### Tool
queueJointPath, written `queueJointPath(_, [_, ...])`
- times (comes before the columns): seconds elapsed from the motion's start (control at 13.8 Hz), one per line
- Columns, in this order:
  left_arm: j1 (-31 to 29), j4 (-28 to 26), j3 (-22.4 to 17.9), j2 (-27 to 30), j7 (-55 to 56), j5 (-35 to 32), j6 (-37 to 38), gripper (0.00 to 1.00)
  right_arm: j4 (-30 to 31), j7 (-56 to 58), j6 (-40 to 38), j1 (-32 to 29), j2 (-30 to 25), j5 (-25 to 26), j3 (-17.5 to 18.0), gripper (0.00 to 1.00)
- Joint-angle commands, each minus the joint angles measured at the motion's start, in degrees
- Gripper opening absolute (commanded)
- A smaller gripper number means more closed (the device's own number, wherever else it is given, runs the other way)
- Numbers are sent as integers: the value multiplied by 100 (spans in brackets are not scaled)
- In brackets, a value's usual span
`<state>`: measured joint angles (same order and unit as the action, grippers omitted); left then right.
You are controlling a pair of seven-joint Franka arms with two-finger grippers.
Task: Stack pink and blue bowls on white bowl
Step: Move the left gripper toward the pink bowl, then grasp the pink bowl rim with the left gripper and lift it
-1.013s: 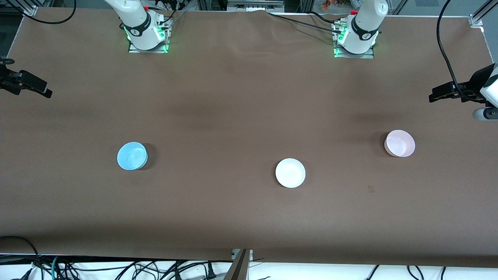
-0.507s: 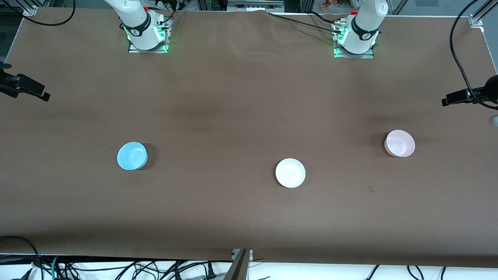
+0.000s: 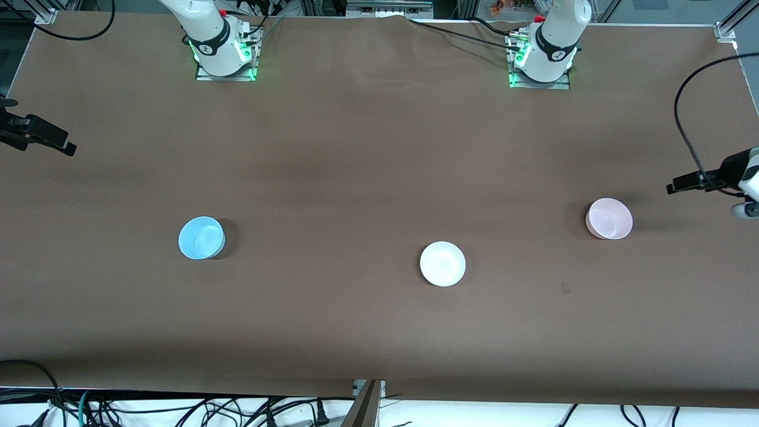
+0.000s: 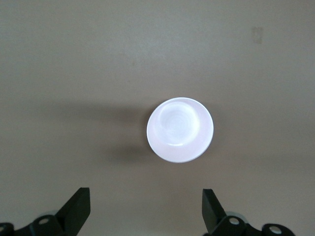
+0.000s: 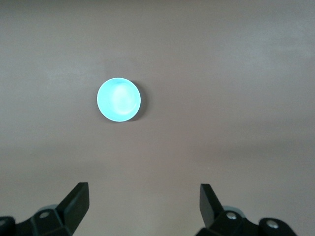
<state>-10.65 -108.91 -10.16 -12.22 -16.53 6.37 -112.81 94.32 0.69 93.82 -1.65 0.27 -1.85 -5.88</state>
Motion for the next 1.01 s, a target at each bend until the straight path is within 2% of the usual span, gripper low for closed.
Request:
queueJointPath(0.0, [-121, -305, -91, -367, -813, 556, -757, 100, -124, -42, -48, 33, 43, 54, 8, 99])
queueJointPath(0.14, [-121, -533, -127, -623, -1219, 970, -1163, 100, -124, -42, -48, 33, 43, 54, 8, 99])
queueJointPath(0.36, [-121, -561, -162, -1001, -1598, 1647, -1339, 100, -116, -42, -74, 33, 43, 54, 8, 99])
queueJointPath(0.72, [-77, -666, -171, -1318, -1783, 1938, -1884, 94, -124, -42, -92, 33, 43, 36, 8, 99])
queueJointPath(0.8, [-86, -675, -171, -1388, -1792, 1982, -1955, 91, -124, -42, -92, 33, 43, 36, 8, 99])
queueJointPath(0.94, [-77, -684, -171, -1476, -1949, 2289, -1964, 76, -124, -42, -92, 33, 43, 19, 8, 99])
